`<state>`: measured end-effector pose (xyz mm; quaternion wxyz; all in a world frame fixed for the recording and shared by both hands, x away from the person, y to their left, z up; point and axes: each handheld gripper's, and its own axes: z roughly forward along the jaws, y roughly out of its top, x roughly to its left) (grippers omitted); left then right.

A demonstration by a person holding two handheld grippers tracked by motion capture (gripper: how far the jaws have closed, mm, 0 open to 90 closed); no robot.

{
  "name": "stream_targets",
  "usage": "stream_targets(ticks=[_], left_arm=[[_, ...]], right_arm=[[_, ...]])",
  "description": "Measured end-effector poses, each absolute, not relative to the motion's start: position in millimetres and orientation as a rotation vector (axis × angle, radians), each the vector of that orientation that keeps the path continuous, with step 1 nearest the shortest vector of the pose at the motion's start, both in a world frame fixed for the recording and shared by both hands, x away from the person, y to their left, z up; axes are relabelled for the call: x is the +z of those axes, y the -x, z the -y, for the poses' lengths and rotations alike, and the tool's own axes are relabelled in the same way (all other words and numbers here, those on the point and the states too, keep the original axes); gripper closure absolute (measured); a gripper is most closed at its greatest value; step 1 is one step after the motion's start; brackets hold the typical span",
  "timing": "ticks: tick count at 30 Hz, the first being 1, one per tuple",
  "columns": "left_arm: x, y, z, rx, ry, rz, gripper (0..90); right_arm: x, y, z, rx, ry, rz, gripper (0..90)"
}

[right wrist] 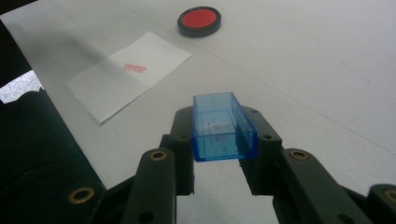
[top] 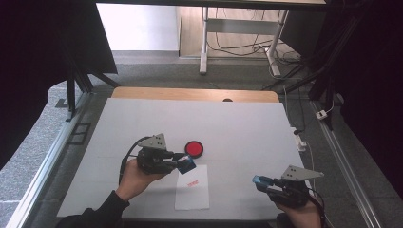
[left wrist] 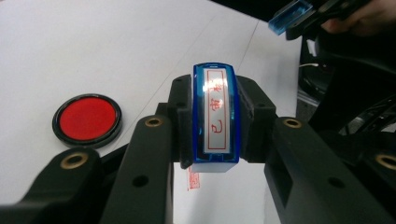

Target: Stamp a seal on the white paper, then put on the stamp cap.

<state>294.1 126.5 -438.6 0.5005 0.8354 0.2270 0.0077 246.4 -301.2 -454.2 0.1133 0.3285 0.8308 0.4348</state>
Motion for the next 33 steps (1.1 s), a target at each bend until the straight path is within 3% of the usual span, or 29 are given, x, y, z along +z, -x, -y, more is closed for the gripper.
stream_targets(ticks=[33], left_arm=[[-428.0, -290.5, -132.7, 0.02, -2.0, -0.437, 70.6]], right_arm=[[-442.7, -250.4, 272.6, 1.352, -0.857, -2.498, 68.3]])
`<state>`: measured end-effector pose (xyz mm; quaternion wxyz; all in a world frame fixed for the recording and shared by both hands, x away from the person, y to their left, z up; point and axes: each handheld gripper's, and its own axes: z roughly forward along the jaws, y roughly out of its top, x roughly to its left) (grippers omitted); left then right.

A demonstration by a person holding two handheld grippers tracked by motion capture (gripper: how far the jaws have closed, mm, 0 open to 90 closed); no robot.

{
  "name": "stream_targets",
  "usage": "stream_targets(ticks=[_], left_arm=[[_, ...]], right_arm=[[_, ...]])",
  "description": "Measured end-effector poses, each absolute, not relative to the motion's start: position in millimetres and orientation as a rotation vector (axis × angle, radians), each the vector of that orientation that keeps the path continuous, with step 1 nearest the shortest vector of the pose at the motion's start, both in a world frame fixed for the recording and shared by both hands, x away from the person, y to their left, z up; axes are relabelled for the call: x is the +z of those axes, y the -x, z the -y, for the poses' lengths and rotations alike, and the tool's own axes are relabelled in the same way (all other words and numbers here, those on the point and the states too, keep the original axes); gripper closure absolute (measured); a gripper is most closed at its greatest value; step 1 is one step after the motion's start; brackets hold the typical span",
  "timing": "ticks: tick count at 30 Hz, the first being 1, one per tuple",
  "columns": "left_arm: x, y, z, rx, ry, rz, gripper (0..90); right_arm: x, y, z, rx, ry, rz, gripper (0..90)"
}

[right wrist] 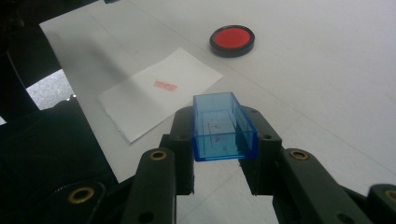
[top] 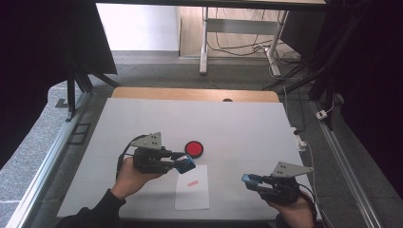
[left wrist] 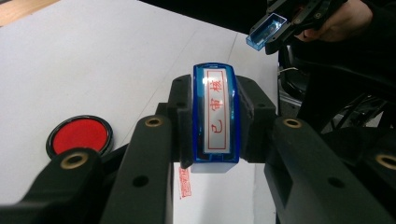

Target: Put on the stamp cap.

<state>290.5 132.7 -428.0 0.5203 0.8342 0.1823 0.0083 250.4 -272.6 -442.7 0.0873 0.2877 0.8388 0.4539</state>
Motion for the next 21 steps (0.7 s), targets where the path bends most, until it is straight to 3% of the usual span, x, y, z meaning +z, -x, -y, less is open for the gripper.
stream_targets(ticks=[21], left_arm=[[-425.8, -289.7, -131.9, -0.005, -2.009, -0.386, 70.6]], right_arm=[[-441.9, -263.9, 224.0, 1.441, -0.652, -2.665, 68.2]])
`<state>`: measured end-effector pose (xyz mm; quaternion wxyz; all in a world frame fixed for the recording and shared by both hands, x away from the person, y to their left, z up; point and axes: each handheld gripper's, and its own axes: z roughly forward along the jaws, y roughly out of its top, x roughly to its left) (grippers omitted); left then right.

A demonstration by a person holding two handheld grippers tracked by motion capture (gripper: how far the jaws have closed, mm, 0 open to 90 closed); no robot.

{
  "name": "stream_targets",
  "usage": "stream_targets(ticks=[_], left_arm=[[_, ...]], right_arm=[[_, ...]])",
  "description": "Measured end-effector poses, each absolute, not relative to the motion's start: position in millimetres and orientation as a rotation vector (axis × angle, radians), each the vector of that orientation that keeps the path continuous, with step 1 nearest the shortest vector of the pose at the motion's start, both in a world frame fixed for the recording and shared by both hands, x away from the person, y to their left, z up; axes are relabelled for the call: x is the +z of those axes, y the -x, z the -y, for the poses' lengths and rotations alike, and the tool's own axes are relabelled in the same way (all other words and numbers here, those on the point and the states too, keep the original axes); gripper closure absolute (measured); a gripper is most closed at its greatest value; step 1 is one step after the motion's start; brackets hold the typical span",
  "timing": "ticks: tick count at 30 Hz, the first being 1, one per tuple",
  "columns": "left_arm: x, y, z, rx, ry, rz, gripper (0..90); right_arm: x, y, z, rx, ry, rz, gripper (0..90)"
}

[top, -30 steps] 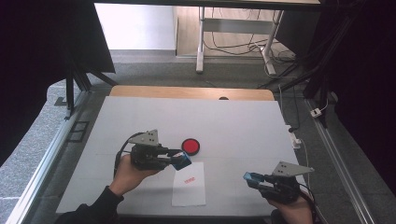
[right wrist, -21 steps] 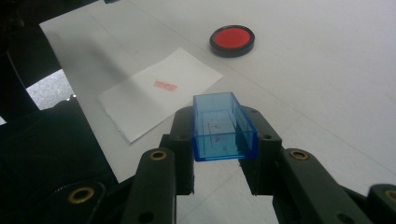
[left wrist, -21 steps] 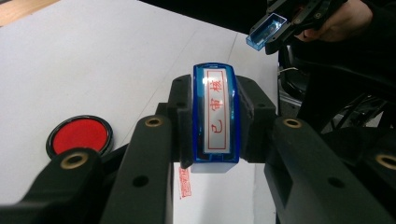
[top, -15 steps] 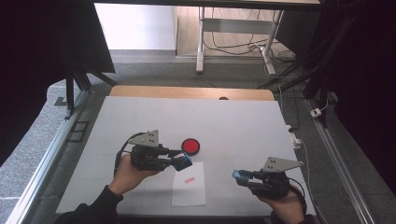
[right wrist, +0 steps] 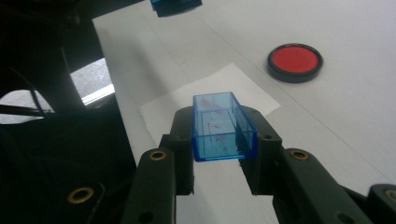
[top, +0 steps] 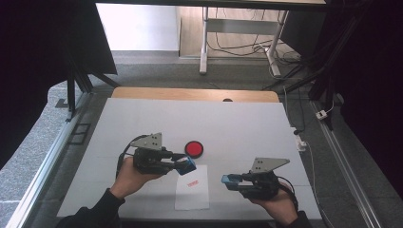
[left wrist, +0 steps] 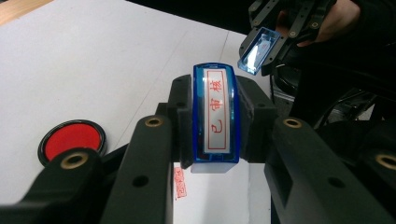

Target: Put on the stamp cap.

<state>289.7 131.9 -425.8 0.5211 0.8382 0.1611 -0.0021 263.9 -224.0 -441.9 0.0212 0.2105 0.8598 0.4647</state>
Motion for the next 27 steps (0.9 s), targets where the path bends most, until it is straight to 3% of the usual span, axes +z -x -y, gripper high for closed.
stream_targets(ticks=[27], left_arm=[[-421.6, -285.9, -131.2, -0.023, -2.0, -0.23, 70.8]], right_arm=[[-447.8, -284.8, 164.6, 1.576, -0.394, -2.808, 68.4]])
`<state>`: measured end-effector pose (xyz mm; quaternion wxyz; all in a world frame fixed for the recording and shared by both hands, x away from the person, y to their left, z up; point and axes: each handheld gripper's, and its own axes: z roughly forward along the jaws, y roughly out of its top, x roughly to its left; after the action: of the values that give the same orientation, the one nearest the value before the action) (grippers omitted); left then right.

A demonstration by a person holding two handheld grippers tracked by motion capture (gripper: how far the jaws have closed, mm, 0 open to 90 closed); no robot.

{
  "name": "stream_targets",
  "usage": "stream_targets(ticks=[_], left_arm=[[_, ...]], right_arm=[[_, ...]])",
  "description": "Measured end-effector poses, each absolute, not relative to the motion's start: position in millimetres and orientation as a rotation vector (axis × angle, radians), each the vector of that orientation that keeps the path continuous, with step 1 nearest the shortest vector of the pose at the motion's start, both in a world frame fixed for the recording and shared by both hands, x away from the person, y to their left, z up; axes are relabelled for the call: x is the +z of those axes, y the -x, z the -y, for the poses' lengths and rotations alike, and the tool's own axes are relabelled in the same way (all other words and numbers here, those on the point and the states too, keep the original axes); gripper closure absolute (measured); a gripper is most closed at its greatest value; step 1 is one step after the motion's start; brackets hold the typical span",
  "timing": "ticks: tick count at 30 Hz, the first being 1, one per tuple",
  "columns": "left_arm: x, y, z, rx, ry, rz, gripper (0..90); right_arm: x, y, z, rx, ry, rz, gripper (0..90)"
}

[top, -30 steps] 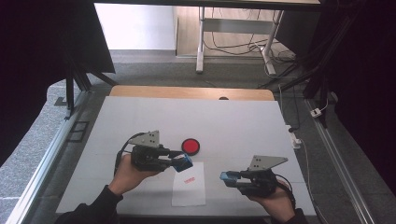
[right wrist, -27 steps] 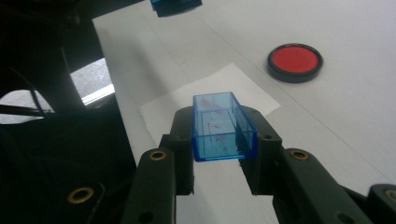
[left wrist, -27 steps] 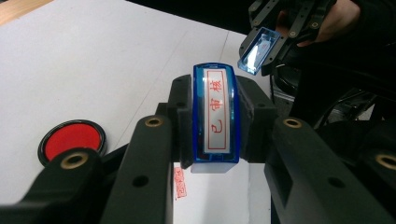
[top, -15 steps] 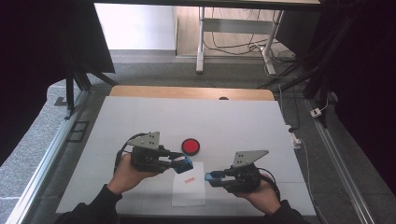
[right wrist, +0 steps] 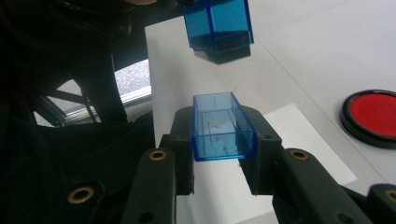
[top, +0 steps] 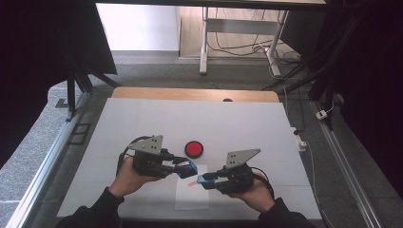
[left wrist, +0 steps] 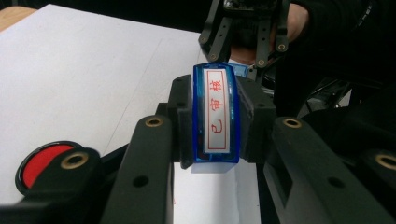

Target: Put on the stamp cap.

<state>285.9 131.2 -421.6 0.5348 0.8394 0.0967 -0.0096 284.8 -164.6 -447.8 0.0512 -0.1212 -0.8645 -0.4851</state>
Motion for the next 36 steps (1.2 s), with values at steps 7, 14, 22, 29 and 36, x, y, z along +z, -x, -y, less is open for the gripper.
stream_targets(ticks=[7, 14, 22, 29, 36], left_arm=[[-420.8, -284.9, -130.2, -0.033, -1.997, -0.202, 70.8], [-420.2, -284.0, -129.4, -0.039, -1.994, -0.162, 70.8], [-420.2, -282.6, -127.9, -0.044, -1.996, -0.124, 70.9], [-420.6, -281.7, -127.2, -0.053, -1.988, -0.102, 70.9], [-422.0, -281.5, -125.2, -0.066, -1.992, -0.084, 70.8]], right_arm=[[-449.2, -286.7, 155.4, -1.478, 0.321, 2.625, 68.4], [-450.0, -289.1, 143.9, -1.476, 0.267, 2.62, 68.4], [-450.0, -290.3, 134.4, -1.48, 0.21, 2.618, 68.5], [-451.1, -289.6, 131.0, -1.465, 0.188, 2.614, 68.5], [-451.0, -289.4, 130.9, -1.473, 0.182, 2.594, 68.5]])
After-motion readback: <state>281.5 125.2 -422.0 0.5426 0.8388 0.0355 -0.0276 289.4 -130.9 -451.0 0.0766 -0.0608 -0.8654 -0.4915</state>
